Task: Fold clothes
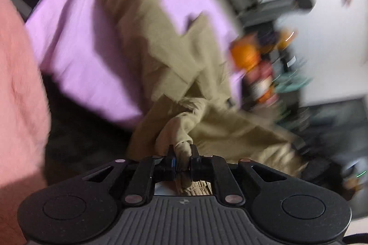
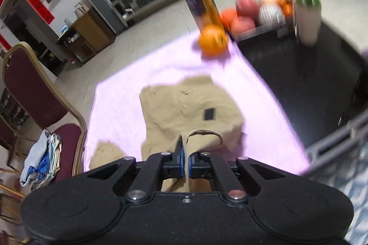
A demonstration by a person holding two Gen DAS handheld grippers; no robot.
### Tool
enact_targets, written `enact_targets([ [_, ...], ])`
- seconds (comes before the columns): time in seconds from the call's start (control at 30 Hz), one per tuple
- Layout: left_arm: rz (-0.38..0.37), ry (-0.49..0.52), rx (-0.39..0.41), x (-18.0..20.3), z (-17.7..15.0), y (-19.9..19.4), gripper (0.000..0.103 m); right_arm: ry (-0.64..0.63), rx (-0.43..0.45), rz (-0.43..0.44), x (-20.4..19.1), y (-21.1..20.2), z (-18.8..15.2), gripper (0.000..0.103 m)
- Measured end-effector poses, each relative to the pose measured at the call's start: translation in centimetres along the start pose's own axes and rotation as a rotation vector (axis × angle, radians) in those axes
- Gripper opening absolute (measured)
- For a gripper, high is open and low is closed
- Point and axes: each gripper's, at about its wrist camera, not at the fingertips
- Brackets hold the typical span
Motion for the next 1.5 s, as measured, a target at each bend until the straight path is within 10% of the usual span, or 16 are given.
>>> enact_targets([
  [0.17,0.189,0.252,-0.050,2.7,-1.1,1.8,0.043,-0.027,0.022,0.033,0.5,-0.5,-1.8,0.004],
  [0.5,0.355,0.423,-0.192,3.1,-1.6,8.5,0.049,0.025,0.037,0.072,2.4,-0.7,-0.8,0.004],
  [0.67,0.314,0.520,-0.260,3.7,-2.4,10.6,0.046,0.049,0.043,0.094,2.8,-0.4,-0.5,0.004],
  [0.77,0.265,0.537,-0.277,3.6,-2.4,11.1,0.014,0.041,0.045,0.105,2.6,-0.4,-0.5,0.004],
  [0.87,0.232,0.532,-0.227,3.6,-1.4,9.5,0.008,0.020,0.057,0.113,1.9,-0.7,-0.4,0.004],
  [1.13,0.223,0.617,-0.144,3.7,0.9,0.4,0.041,0.006,0.106,0.105,1.6,-2.1,0.9,0.004],
  [1.37,0.323,0.369,0.131,1.6,9.7,-3.5,0.073,0.066,0.128,0.150,3.4,-1.9,0.1,0.004],
  [1.5,0.417,0.210,0.095,-0.1,15.1,0.1,0.072,0.045,0.131,0.155,2.7,-1.6,-0.1,0.004],
])
Point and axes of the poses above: each gripper's, at about its wrist camera, not at the fingertips, and y roughly the way its jaws point, x to its right, z to its top, and after that the axes turned 3 degrees about -x, right-handed
